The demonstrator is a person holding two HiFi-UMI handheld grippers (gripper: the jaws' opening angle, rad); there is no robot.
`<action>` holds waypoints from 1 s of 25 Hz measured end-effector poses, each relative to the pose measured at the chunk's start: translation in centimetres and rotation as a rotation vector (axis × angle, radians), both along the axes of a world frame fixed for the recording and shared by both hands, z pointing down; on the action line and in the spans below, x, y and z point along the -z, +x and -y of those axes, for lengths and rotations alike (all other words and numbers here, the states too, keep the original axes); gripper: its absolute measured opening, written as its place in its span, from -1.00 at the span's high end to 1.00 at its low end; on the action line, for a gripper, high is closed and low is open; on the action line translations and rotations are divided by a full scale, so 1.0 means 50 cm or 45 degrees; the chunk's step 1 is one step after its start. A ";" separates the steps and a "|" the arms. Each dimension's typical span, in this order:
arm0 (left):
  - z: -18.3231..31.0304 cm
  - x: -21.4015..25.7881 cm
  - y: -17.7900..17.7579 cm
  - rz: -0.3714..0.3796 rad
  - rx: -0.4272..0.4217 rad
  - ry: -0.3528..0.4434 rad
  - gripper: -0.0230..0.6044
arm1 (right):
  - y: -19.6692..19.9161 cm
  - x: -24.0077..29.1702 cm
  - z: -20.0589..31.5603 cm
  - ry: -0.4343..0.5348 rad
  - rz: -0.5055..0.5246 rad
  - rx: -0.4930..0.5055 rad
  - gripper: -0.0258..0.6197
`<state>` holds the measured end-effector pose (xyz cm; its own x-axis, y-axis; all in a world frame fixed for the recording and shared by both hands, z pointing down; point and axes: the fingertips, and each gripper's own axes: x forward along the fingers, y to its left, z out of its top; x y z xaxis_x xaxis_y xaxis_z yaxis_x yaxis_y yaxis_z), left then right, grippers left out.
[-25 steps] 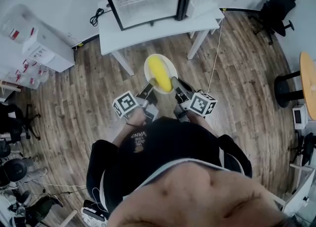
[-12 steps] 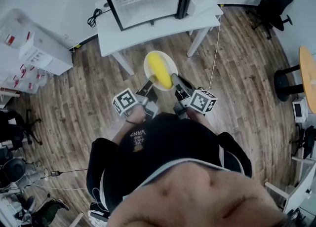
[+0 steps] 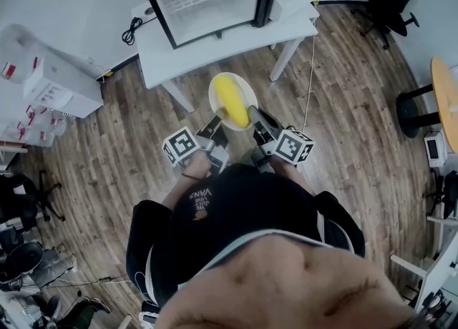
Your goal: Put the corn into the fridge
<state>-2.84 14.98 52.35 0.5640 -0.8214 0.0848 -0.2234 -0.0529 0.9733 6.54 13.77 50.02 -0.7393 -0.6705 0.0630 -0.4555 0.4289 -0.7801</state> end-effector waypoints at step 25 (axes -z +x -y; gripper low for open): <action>0.195 0.006 0.038 -0.019 0.161 -0.004 0.84 | 0.033 0.009 0.219 0.009 -0.023 0.163 0.79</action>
<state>-0.95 5.22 52.07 0.4572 -0.8858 0.0800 -0.2137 -0.0221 0.9766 8.21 2.83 49.55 -0.8175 -0.5713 0.0726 -0.4107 0.4899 -0.7690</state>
